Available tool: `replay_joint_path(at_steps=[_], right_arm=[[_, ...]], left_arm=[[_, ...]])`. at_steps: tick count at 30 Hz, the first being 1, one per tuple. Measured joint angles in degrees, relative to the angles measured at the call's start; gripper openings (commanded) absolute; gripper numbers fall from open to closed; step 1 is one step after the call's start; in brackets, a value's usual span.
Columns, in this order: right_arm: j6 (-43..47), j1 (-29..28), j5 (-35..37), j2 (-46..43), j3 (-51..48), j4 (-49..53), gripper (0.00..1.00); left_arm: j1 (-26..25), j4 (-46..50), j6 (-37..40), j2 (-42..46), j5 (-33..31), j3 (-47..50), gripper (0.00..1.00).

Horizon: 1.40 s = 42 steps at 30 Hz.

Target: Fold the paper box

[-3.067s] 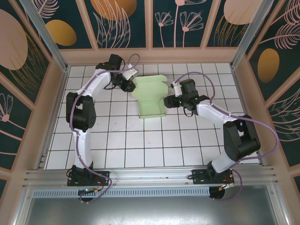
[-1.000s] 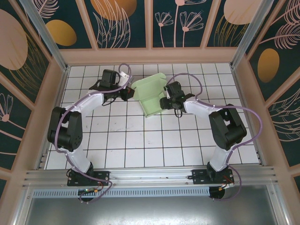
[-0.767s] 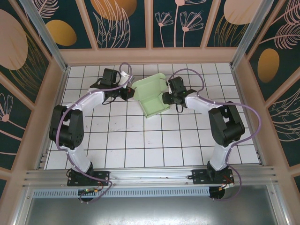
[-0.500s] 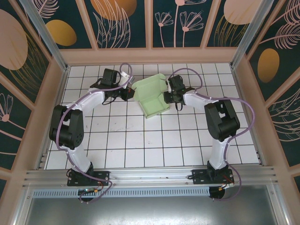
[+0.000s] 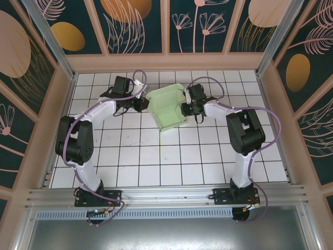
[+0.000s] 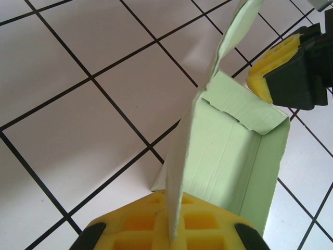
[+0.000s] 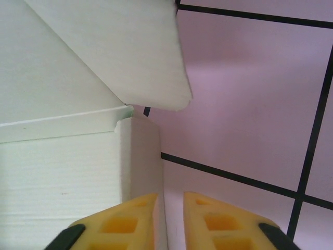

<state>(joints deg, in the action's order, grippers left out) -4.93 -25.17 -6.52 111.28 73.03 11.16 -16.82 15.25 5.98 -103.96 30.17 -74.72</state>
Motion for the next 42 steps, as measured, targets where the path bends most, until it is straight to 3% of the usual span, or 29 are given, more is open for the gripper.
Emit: replay_joint_path(at_steps=[11, 23, 30, 37, 42], right_arm=[[-0.09, 0.07, 1.53, -3.67, -0.79, -0.85, 0.40], [0.11, -0.28, -2.69, -0.37, 0.15, -0.57, 0.12], [0.37, -0.81, -3.02, 0.11, 0.90, -0.42, 0.11], [1.73, -1.64, -1.95, 0.61, 1.36, -0.20, 0.18], [3.04, -2.86, 1.18, 0.81, 2.32, 1.18, 0.13]], left_arm=[[-0.02, 0.02, 0.74, -0.22, -0.17, 0.00, 0.00], [-0.02, 0.02, 1.31, -0.26, -0.17, 0.00, 0.00], [0.00, 0.00, 1.33, -0.35, -0.15, 0.00, 0.00], [0.00, 0.00, 1.33, -0.37, -0.15, 0.00, 0.00], [0.00, 0.00, 1.36, -0.37, -0.17, 0.00, 0.00]])
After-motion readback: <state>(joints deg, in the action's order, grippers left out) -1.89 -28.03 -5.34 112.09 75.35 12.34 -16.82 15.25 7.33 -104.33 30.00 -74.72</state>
